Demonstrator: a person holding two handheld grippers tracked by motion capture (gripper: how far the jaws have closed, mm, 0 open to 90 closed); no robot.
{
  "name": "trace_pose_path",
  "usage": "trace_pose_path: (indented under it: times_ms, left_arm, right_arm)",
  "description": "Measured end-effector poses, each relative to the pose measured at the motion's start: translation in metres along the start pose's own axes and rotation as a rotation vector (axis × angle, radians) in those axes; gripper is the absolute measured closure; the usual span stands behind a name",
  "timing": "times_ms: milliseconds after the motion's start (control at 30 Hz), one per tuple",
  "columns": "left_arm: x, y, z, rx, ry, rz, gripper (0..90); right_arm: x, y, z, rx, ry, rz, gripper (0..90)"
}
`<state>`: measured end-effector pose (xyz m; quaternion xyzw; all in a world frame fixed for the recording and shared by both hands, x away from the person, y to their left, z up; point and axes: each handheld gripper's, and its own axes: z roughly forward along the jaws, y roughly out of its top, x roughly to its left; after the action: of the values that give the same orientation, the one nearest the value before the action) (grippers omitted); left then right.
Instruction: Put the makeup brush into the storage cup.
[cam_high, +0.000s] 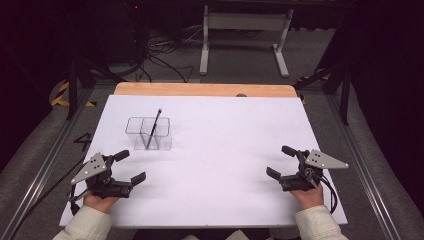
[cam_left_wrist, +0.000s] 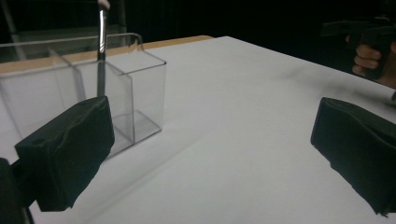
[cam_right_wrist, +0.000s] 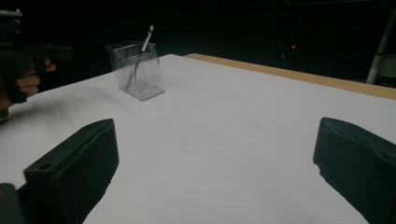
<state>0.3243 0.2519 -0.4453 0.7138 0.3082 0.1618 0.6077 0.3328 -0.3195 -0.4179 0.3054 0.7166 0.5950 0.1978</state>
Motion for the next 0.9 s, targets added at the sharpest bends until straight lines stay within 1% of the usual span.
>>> trace_pose_path:
  times_ms: [33, 67, 100, 167, 233, 333, 400, 433, 467, 500, 567, 600, 667, 733, 867, 900]
  left_arm:
    - [0.001, -0.005, -0.001, -0.007, 0.008, -0.021, 0.3]
    - [0.002, -0.008, -0.001, 0.005, 0.011, -0.035, 0.3]
    - [0.003, -0.009, -0.001, 0.014, 0.016, -0.033, 0.3]
    - [0.005, -0.011, -0.003, 0.007, 0.031, -0.031, 0.4]
    - [0.006, -0.013, -0.003, 0.012, 0.029, -0.014, 0.4]
    - [0.007, -0.017, 0.001, 0.042, 0.032, -0.006, 0.4]
    - [0.007, -0.018, 0.003, 0.061, 0.033, -0.004, 0.4]
    - [0.006, -0.019, 0.003, 0.062, 0.032, -0.004, 0.4]
    - [0.007, -0.019, 0.002, 0.064, 0.029, -0.005, 0.4]
    - [0.007, -0.019, 0.002, 0.058, 0.033, -0.005, 0.4]
    - [0.008, -0.018, 0.002, 0.046, 0.040, -0.011, 0.4]
    - [0.008, -0.018, 0.002, 0.036, 0.043, -0.009, 0.4]
    - [0.009, -0.018, 0.001, 0.036, 0.050, -0.008, 0.4]
    - [0.010, -0.018, 0.001, 0.028, 0.053, -0.019, 0.4]
    - [0.012, -0.017, 0.000, 0.014, 0.061, -0.031, 0.4]
    - [0.012, -0.017, -0.001, 0.010, 0.062, -0.028, 0.4]
  right_arm:
    - [-0.001, -0.003, -0.001, -0.013, -0.006, 0.006, 0.5]
    - [-0.002, -0.006, -0.002, -0.021, -0.012, 0.008, 0.5]
    - [-0.003, -0.010, -0.003, -0.024, -0.024, 0.011, 0.5]
    - [-0.005, -0.014, -0.003, -0.026, -0.034, 0.010, 0.4]
    - [-0.005, -0.018, -0.003, -0.025, -0.047, -0.005, 0.2]
    - [-0.005, -0.022, -0.003, -0.031, -0.066, -0.020, 0.0]
    - [-0.006, -0.025, -0.004, -0.041, -0.069, -0.011, 0.0]
    - [-0.007, -0.028, -0.004, -0.039, -0.081, 0.004, 0.0]
    - [-0.007, -0.028, -0.004, -0.039, -0.081, 0.004, 0.0]
    - [-0.009, -0.030, -0.003, -0.039, -0.081, 0.013, 0.0]
    - [-0.011, -0.033, -0.001, -0.019, -0.072, 0.040, 0.0]
    - [-0.011, -0.033, -0.001, -0.017, -0.073, 0.040, 0.0]
    - [-0.010, -0.033, 0.000, -0.015, -0.075, 0.034, 0.0]
    - [-0.009, -0.034, 0.001, -0.004, -0.066, 0.028, 0.0]
    - [-0.009, -0.034, 0.002, -0.004, -0.071, 0.028, 0.0]
    - [-0.009, -0.033, 0.002, -0.006, -0.070, 0.027, 0.0]
